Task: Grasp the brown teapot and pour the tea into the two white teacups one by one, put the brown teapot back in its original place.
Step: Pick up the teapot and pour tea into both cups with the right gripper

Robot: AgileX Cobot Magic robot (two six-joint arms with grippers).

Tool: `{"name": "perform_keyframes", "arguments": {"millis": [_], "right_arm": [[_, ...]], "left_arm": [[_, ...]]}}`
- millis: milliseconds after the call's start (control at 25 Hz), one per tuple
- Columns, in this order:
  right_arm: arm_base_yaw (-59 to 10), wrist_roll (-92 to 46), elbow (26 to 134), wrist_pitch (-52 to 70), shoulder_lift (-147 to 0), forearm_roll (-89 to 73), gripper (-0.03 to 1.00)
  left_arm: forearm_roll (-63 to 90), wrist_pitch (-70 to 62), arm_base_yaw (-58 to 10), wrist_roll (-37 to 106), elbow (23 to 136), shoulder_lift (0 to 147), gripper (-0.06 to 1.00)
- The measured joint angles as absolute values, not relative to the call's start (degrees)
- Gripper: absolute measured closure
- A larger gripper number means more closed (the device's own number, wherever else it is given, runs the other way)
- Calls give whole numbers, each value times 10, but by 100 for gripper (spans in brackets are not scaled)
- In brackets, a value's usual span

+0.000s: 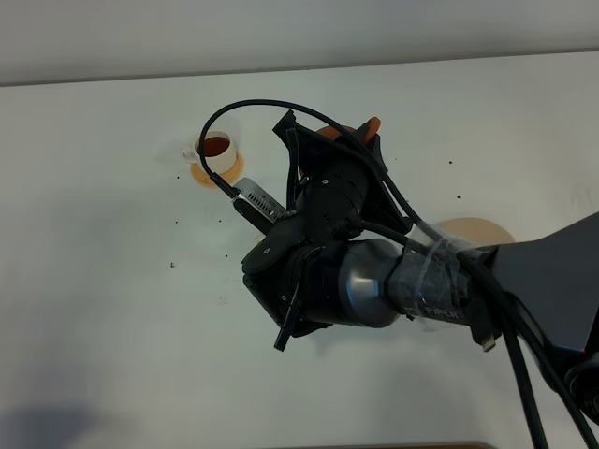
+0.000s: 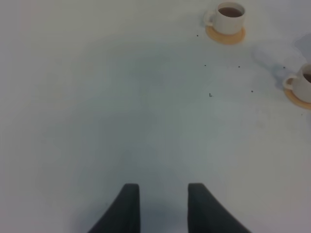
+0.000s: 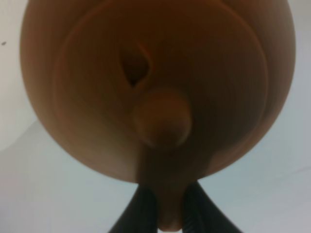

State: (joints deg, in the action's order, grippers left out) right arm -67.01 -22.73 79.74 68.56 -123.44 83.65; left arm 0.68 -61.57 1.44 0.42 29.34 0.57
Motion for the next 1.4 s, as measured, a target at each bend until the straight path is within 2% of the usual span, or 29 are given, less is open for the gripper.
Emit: {"name": "perform_keyframes", "arguments": {"millis": [1400], "right_arm": [[-672,-237,797,685,-1234,836,87]], "left_arm": [[7,-616,14,4,293,6,70]]}}
